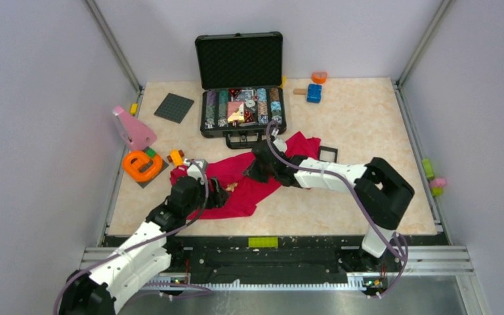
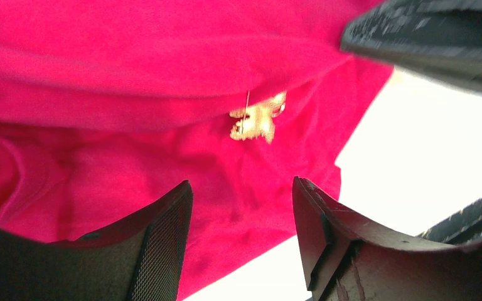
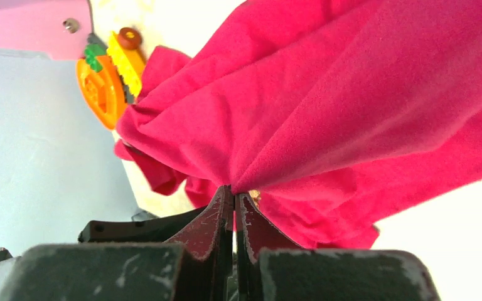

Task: Remove the brooch from the garment

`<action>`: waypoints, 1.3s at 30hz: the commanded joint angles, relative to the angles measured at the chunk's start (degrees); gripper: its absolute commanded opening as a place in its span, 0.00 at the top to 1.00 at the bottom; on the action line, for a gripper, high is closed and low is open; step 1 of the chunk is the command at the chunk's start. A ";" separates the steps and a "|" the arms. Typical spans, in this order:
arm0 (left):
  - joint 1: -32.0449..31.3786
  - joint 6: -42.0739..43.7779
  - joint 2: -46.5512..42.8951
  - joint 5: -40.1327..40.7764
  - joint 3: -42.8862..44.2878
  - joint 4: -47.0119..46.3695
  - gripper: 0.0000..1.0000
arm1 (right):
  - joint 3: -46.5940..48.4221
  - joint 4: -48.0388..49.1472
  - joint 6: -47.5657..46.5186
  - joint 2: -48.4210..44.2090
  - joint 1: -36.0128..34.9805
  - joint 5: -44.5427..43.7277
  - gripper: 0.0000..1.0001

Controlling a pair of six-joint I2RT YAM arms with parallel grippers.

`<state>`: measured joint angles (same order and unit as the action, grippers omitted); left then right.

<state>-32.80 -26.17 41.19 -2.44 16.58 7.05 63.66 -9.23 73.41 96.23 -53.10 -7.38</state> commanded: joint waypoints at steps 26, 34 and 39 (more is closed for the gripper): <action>-26.62 27.60 13.04 35.77 9.59 -13.52 0.14 | 3.31 -5.56 0.13 -7.89 3.53 10.72 1.00; -26.51 30.56 19.16 37.84 10.65 -16.17 0.13 | 2.97 -3.85 1.27 -7.56 3.52 11.59 1.00; -26.29 30.73 19.84 33.93 11.03 -16.79 0.13 | 3.12 -4.14 1.46 -7.91 3.73 10.58 1.00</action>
<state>-59.13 3.49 60.71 32.93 25.19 -6.48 64.62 -15.64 73.78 89.49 -50.06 2.90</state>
